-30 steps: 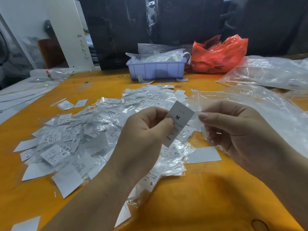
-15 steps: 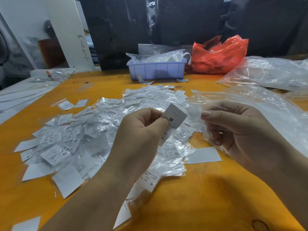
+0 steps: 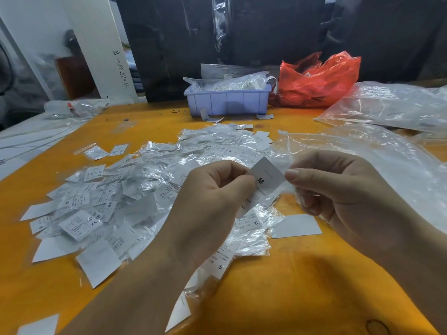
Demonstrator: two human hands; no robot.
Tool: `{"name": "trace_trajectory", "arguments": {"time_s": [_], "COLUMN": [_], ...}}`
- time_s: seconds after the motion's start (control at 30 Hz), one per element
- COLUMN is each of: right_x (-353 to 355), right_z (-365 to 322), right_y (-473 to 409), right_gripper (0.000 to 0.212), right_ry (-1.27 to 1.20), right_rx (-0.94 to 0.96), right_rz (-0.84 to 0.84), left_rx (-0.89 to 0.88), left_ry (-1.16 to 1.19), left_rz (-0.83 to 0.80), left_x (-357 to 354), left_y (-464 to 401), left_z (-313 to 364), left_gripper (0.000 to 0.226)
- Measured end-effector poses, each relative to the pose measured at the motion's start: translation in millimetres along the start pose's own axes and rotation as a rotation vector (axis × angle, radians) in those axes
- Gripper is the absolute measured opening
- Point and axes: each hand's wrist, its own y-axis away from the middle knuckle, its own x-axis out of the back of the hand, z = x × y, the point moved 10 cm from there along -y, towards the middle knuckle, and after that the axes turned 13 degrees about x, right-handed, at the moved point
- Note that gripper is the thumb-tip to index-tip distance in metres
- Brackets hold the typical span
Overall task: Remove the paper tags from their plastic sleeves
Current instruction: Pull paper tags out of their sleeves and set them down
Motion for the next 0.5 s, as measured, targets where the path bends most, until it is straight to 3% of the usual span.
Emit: {"name": "trace_trajectory", "arguments": {"time_s": [0.3,0.5], "right_x": [-7.6,-18.4], "right_z": [1.9,0.8], "right_y": [0.7,3.1], "right_gripper": [0.004,0.014], "right_ry": [-0.019,0.002], "right_rx": [-0.007,-0.038], "right_rz": [-0.069,-0.134], "left_rx": [-0.004,-0.011], "left_ry": [-0.046,-0.078], "left_rz": [-0.073,-0.080], "left_x": [-10.3,-9.8], "left_y": [0.1,-0.1], "left_z": [-0.9,-3.4], "left_gripper": [0.019,0.021]}}
